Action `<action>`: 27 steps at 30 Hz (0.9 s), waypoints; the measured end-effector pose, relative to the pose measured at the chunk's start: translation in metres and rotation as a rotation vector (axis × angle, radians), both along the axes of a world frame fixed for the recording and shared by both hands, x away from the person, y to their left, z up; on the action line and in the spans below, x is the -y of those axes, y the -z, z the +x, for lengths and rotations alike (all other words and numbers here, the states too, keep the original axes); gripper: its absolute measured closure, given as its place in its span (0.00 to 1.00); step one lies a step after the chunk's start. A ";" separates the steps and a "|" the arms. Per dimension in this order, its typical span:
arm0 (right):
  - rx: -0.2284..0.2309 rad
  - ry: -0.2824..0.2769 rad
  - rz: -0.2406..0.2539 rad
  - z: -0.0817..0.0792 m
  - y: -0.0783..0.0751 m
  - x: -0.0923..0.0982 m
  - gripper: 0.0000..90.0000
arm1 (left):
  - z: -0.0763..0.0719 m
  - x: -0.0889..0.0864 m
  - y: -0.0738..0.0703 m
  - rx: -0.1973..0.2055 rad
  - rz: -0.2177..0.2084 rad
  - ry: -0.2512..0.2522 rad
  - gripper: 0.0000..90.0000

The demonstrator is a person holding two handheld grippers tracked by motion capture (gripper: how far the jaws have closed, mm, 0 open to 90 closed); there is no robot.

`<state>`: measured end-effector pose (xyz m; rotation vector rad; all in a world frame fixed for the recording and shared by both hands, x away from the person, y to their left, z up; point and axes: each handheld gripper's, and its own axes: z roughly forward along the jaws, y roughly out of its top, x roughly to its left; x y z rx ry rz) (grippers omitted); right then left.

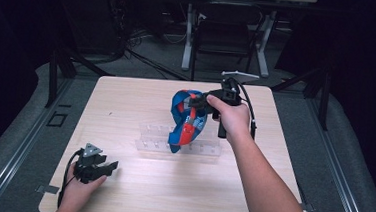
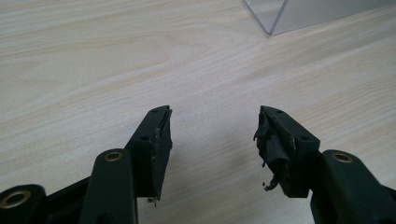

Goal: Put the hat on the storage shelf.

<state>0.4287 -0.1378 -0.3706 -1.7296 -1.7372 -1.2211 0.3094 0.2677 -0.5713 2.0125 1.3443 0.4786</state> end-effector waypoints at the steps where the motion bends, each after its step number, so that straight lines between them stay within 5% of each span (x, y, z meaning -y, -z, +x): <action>1: -0.004 -0.002 -0.003 0.000 0.003 0.000 0.85 | 0.001 0.000 0.000 0.001 -0.002 -0.003 0.50; 27: 0.004 0.003 -0.017 -0.002 0.002 0.008 0.80 | 0.001 0.001 0.001 -0.003 0.004 0.003 0.50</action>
